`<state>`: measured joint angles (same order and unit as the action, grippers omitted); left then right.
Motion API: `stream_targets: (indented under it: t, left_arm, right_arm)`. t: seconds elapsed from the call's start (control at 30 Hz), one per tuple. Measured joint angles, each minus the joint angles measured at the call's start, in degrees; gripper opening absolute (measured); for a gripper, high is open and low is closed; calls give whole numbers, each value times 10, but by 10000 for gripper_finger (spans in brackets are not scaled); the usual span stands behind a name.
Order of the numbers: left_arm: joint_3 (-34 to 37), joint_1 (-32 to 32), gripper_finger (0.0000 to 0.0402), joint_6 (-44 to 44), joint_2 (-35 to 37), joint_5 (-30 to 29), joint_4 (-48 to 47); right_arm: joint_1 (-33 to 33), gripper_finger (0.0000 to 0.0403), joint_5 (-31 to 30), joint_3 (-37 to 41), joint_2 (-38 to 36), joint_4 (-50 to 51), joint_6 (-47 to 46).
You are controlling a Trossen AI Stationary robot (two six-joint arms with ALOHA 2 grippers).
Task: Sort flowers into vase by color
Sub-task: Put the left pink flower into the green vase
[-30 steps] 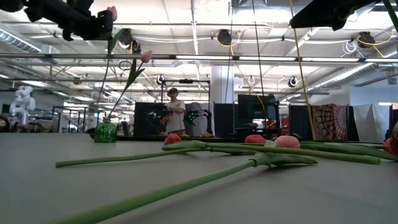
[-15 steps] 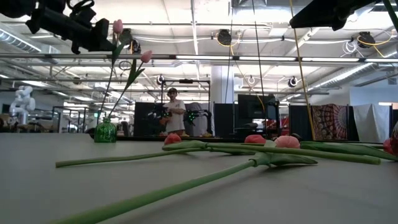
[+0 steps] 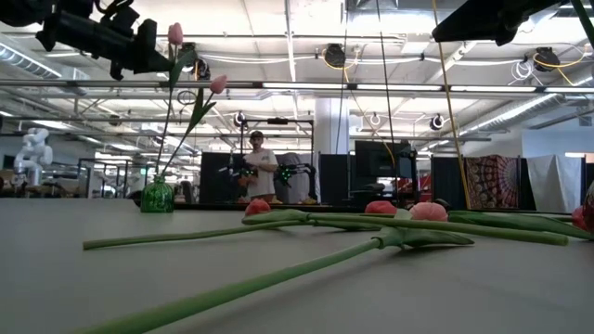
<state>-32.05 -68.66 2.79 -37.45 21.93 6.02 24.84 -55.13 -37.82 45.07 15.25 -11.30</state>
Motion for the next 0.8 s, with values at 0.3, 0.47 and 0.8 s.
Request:
stream_targets:
  t: [0.3,0.47,0.8]
  left_arm:
    - [0,0,2,10,0,1,31]
    - [0,0,2,14,-1,0,29]
    - [0,0,2,8,-28,-8,26]
  right_arm:
    - [0,98,0,0,0,0,0]
    - [0,98,0,0,0,0,0]
    - [0,98,0,0,0,0,0]
